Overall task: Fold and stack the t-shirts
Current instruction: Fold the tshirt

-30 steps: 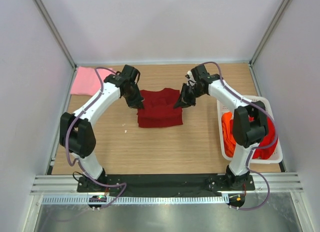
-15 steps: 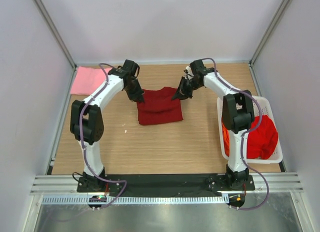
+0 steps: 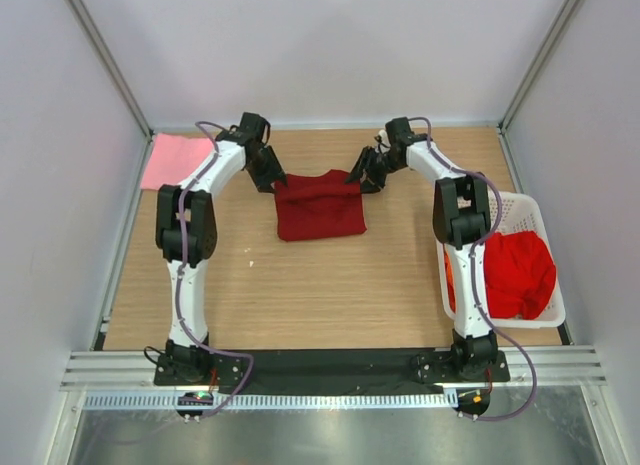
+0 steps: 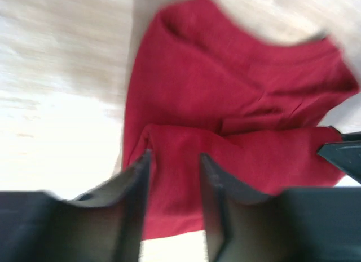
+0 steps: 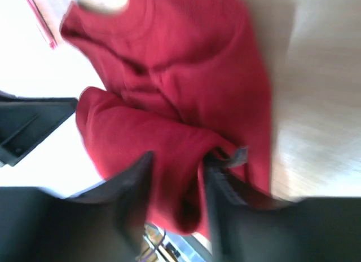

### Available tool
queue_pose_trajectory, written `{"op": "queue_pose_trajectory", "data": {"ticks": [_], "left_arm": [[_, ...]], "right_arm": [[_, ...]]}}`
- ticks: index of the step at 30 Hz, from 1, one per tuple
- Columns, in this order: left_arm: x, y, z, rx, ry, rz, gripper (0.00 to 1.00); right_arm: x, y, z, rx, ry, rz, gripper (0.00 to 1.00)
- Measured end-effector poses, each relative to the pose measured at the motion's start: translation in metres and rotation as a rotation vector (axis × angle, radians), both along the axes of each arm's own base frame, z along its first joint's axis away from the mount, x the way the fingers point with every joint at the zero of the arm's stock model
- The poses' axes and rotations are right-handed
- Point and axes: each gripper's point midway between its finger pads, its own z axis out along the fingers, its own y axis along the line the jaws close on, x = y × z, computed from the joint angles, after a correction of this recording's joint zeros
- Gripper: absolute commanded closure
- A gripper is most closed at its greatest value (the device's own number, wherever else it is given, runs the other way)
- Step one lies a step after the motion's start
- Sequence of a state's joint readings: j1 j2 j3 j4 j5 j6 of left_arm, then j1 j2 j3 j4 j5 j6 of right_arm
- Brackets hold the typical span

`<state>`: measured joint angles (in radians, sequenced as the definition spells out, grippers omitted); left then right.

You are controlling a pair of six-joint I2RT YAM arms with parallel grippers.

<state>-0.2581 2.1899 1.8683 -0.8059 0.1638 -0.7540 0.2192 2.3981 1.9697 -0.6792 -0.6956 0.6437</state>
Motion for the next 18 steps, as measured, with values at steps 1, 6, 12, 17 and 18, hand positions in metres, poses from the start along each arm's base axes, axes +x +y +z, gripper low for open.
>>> {"op": "queue_pose_trajectory", "data": {"ticks": [1, 6, 12, 17, 18], "left_arm": [[0.006, 0.002, 0.004, 0.0, -0.015, 0.006, 0.52], [0.016, 0.013, 0.04, 0.015, -0.105, 0.01, 0.39], [-0.022, 0.029, 0.087, 0.038, -0.178, 0.004, 0.23], [-0.068, 0.03, 0.066, -0.004, -0.109, -0.026, 0.28], [-0.075, 0.028, 0.056, -0.014, -0.081, -0.033, 0.28]], "right_arm": [[0.005, -0.002, 0.001, -0.002, 0.0, -0.007, 0.44], [0.032, -0.019, 0.031, -0.046, -0.08, -0.031, 0.3], [0.011, -0.049, 0.041, -0.158, -0.1, -0.001, 0.23], [-0.038, -0.057, 0.021, -0.211, -0.027, 0.066, 0.21], [-0.044, -0.057, 0.017, -0.215, -0.016, 0.075, 0.21]]}}
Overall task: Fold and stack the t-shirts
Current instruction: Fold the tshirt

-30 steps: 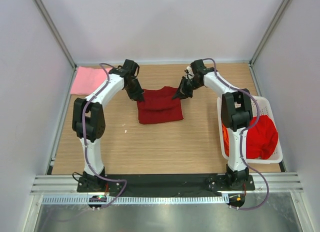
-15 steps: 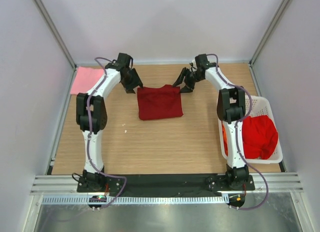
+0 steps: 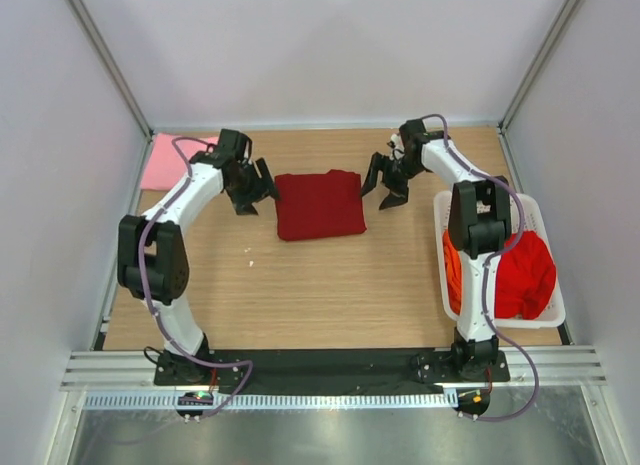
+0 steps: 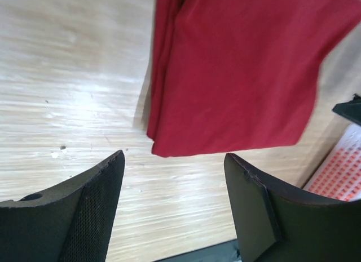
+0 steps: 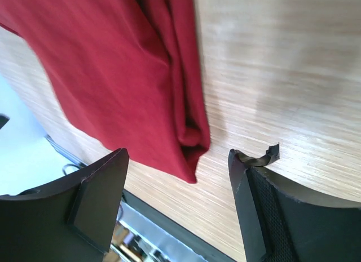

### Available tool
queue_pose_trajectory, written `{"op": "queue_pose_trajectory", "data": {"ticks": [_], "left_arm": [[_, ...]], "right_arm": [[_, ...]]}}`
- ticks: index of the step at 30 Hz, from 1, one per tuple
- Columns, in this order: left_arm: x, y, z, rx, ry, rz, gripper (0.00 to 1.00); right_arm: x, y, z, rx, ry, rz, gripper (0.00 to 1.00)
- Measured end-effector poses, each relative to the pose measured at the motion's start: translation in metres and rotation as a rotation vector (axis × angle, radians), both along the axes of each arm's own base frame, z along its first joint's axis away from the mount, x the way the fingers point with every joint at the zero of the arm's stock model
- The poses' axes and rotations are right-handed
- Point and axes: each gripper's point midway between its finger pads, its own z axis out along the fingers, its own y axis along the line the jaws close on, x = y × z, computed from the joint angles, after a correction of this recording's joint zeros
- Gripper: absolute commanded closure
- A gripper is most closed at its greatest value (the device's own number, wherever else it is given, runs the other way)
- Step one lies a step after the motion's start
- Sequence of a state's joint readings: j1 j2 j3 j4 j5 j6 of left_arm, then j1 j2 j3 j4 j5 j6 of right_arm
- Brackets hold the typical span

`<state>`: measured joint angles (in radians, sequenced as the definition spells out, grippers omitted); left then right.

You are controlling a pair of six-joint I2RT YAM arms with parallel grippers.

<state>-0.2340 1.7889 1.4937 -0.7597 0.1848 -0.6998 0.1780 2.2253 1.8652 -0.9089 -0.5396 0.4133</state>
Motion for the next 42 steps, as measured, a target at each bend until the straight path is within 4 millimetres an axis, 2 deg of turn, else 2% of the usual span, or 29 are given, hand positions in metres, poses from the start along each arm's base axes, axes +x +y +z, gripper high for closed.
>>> {"op": "queue_pose_trajectory", "data": {"ticks": [3, 7, 10, 16, 18, 19, 20, 21, 24, 27, 31, 32, 33, 35, 36, 37, 38, 41, 42], "left_arm": [[-0.012, -0.006, -0.035, -0.017, 0.089, -0.023, 0.31], [-0.013, -0.016, -0.07, -0.027, 0.161, -0.043, 0.34], [-0.014, -0.022, -0.085, -0.035, 0.188, -0.056, 0.38], [-0.017, -0.035, -0.097, -0.057, 0.216, -0.069, 0.64], [-0.019, -0.037, -0.1, -0.064, 0.222, -0.067, 0.74], [-0.021, -0.037, -0.101, -0.064, 0.221, -0.069, 0.81], [-0.023, -0.037, -0.103, -0.066, 0.225, -0.066, 0.98], [-0.027, -0.038, -0.105, -0.07, 0.235, -0.063, 1.0], [-0.041, -0.039, -0.107, -0.081, 0.256, -0.068, 1.0], [-0.061, -0.039, -0.105, -0.077, 0.268, -0.08, 1.0], [-0.106, -0.038, -0.101, -0.064, 0.303, -0.104, 1.0], [-0.117, -0.038, -0.1, -0.061, 0.315, -0.106, 0.96], [-0.13, -0.039, -0.099, -0.059, 0.323, -0.115, 0.87], [-0.157, -0.039, -0.098, -0.056, 0.351, -0.129, 0.65], [-0.169, -0.038, -0.098, -0.05, 0.366, -0.136, 0.58], [-0.179, -0.035, -0.098, -0.043, 0.382, -0.131, 0.54], [-0.187, -0.03, -0.097, -0.032, 0.4, -0.123, 0.45], [-0.197, -0.018, -0.09, 0.013, 0.413, -0.1, 0.38], [-0.196, -0.015, -0.084, 0.028, 0.402, -0.095, 0.38]], "right_arm": [[-0.016, 0.003, -0.017, -0.017, 0.029, 0.036, 0.22], [-0.032, 0.008, -0.034, -0.027, 0.061, 0.069, 0.24], [-0.039, 0.016, -0.039, -0.029, 0.069, 0.092, 0.26], [-0.04, 0.034, -0.039, -0.024, 0.032, 0.134, 0.39], [-0.042, 0.037, -0.041, -0.024, 0.029, 0.143, 0.48], [-0.044, 0.037, -0.043, -0.025, 0.031, 0.145, 0.56], [-0.045, 0.037, -0.046, -0.025, 0.033, 0.147, 0.73], [-0.048, 0.037, -0.049, -0.025, 0.038, 0.149, 0.83], [-0.061, 0.037, -0.057, -0.011, 0.08, 0.132, 0.99], [-0.08, 0.034, -0.054, -0.009, 0.096, 0.128, 0.99], [-0.124, 0.028, -0.04, -0.022, 0.113, 0.143, 0.99], [-0.136, 0.027, -0.036, -0.023, 0.115, 0.151, 0.99], [-0.149, 0.026, -0.031, -0.023, 0.117, 0.16, 0.98], [-0.172, 0.023, -0.024, -0.021, 0.113, 0.172, 0.81], [-0.182, 0.019, -0.023, -0.025, 0.118, 0.174, 0.72], [-0.19, 0.015, -0.023, -0.04, 0.124, 0.176, 0.59], [-0.195, 0.01, -0.024, -0.057, 0.131, 0.173, 0.54], [-0.197, -0.005, -0.03, -0.13, 0.126, 0.179, 0.4], [-0.194, -0.008, -0.03, -0.153, 0.119, 0.18, 0.39]]}}
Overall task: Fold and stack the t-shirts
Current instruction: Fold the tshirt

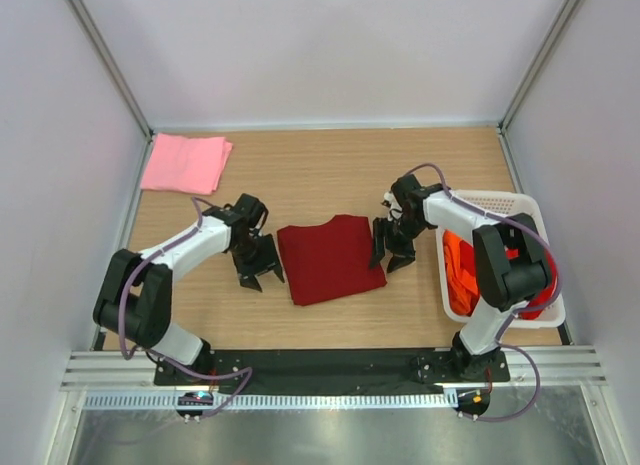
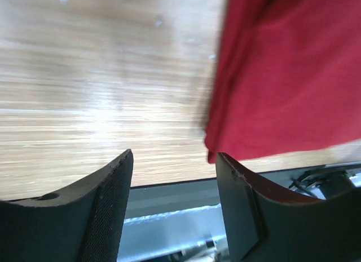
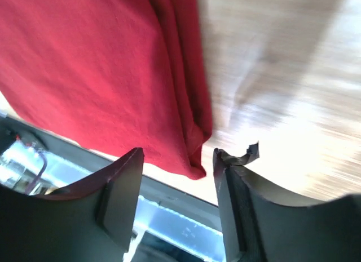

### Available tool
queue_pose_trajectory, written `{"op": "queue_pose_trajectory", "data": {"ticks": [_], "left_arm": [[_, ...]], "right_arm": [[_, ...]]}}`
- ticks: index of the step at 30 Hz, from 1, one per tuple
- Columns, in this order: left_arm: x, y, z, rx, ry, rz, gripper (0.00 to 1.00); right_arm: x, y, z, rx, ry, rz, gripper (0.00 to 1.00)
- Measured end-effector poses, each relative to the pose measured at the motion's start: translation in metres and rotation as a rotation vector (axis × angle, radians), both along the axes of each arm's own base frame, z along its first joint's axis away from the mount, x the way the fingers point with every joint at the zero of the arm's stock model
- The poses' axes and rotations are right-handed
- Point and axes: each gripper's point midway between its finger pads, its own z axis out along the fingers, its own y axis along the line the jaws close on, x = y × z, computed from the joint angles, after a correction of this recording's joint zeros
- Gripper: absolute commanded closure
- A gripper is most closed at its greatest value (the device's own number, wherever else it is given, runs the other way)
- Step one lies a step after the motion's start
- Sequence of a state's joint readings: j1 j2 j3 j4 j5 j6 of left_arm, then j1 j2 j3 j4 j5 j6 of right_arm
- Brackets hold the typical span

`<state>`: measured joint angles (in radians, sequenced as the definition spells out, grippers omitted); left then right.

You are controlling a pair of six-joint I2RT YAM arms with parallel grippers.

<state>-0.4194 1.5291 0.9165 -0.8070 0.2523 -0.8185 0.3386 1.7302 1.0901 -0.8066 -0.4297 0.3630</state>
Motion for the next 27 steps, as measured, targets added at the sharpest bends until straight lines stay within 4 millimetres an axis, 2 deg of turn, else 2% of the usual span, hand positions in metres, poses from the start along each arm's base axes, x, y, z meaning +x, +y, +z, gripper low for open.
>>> {"op": "queue_pose_trajectory", "data": {"ticks": [3, 7, 9, 13, 18, 27], "left_arm": [[0.021, 0.002, 0.024, 0.015, -0.078, -0.01, 0.41], [0.069, 0.002, 0.054, 0.005, -0.215, -0.01, 0.43], [0.09, 0.002, 0.056, 0.01, -0.25, -0.013, 0.45], [0.118, 0.005, 0.038, 0.042, -0.249, -0.024, 0.49], [0.136, 0.005, 0.022, 0.05, -0.223, -0.025, 0.56], [0.154, -0.009, 0.024, -0.006, -0.244, -0.021, 0.56]], "right_arm": [[0.018, -0.004, 0.009, -0.043, -0.057, 0.016, 0.38], [0.068, 0.002, 0.028, -0.066, -0.19, 0.026, 0.39], [0.09, 0.007, 0.032, -0.071, -0.231, 0.031, 0.43], [0.125, 0.014, 0.025, -0.082, -0.27, 0.039, 0.5], [0.139, 0.018, 0.011, -0.095, -0.256, 0.038, 0.55], [0.149, 0.025, 0.003, -0.079, -0.245, 0.036, 0.57]]}}
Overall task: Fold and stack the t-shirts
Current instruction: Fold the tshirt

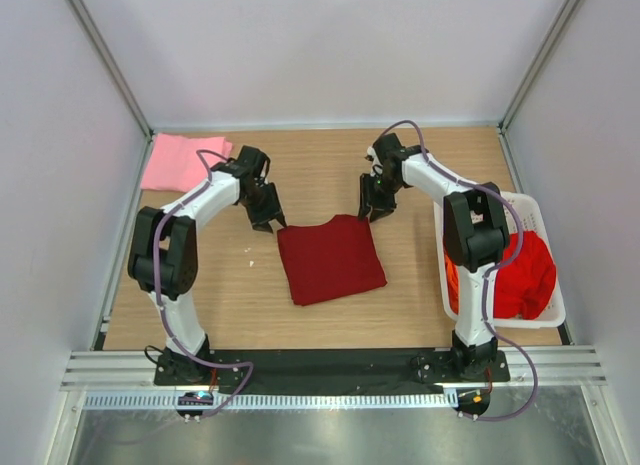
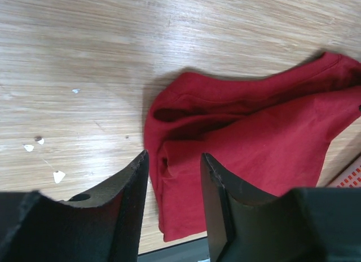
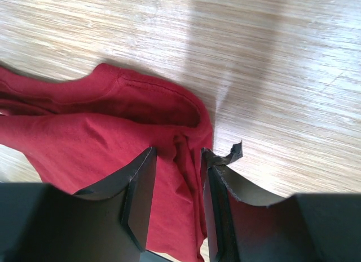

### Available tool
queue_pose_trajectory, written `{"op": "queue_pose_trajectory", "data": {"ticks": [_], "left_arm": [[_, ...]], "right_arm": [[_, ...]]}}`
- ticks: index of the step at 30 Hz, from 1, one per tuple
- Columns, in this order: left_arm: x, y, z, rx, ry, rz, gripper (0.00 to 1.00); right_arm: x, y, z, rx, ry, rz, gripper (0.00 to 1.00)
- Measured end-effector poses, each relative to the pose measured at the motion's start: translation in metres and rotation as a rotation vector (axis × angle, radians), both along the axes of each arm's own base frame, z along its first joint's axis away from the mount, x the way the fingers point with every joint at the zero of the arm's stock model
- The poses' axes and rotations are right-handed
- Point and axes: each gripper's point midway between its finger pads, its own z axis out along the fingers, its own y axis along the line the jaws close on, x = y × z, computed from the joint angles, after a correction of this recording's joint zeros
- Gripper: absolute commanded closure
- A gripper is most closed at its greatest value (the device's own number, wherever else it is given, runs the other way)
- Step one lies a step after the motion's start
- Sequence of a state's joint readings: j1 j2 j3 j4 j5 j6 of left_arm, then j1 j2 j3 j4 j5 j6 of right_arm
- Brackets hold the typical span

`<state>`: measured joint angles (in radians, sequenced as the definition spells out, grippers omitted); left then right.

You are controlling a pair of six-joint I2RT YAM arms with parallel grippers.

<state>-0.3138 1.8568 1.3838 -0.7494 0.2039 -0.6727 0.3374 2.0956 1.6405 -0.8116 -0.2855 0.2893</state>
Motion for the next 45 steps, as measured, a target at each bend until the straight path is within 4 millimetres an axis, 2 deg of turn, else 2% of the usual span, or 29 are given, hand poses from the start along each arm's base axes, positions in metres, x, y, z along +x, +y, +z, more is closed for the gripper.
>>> {"op": "queue_pose_trajectory", "data": {"ticks": [4, 10, 14, 20, 21, 23, 24, 25, 26, 32, 37, 41, 45], "left_arm": [[-0.001, -0.004, 0.0, -0.021, 0.014, 0.008, 0.53], [-0.003, -0.008, 0.0, -0.048, 0.033, 0.018, 0.55], [-0.005, -0.011, -0.007, -0.056, 0.063, 0.029, 0.57], [-0.009, -0.013, -0.021, -0.048, 0.104, 0.029, 0.65], [-0.009, -0.014, -0.023, -0.049, 0.109, 0.029, 0.72], [-0.009, -0.014, -0.024, -0.051, 0.116, 0.031, 0.83], [-0.009, -0.014, -0.024, -0.051, 0.116, 0.032, 0.91], [-0.009, -0.015, -0.023, -0.052, 0.114, 0.034, 0.96], [-0.007, -0.015, -0.022, -0.052, 0.111, 0.036, 1.0], [-0.005, -0.013, -0.009, -0.038, 0.074, 0.038, 1.0], [-0.003, -0.012, 0.013, -0.038, 0.028, 0.042, 1.0], [0.01, -0.01, 0.02, -0.02, -0.009, 0.046, 1.0], [0.039, -0.006, 0.01, 0.026, -0.029, 0.042, 1.0]], "right_arm": [[-0.001, 0.002, 0.0, 0.014, 0.006, 0.001, 0.57], [0.0, 0.006, 0.001, 0.033, 0.011, -0.002, 0.57], [0.0, 0.009, -0.002, 0.044, 0.023, -0.01, 0.57], [0.001, 0.011, -0.007, 0.055, 0.035, -0.014, 0.6], [0.001, 0.012, -0.008, 0.057, 0.037, -0.015, 0.62], [0.002, 0.013, -0.009, 0.06, 0.04, -0.016, 0.76], [0.002, 0.013, -0.009, 0.063, 0.04, -0.017, 0.84], [0.003, 0.014, -0.009, 0.064, 0.04, -0.019, 0.96], [0.003, 0.014, -0.009, 0.064, 0.041, -0.02, 0.99], [0.004, 0.009, -0.002, 0.036, 0.036, -0.047, 0.99], [0.006, 0.01, 0.026, 0.048, -0.003, -0.066, 0.99], [0.02, 0.013, 0.038, 0.061, -0.056, -0.072, 0.99], [0.036, 0.016, 0.031, 0.061, -0.083, -0.082, 0.99]]}}
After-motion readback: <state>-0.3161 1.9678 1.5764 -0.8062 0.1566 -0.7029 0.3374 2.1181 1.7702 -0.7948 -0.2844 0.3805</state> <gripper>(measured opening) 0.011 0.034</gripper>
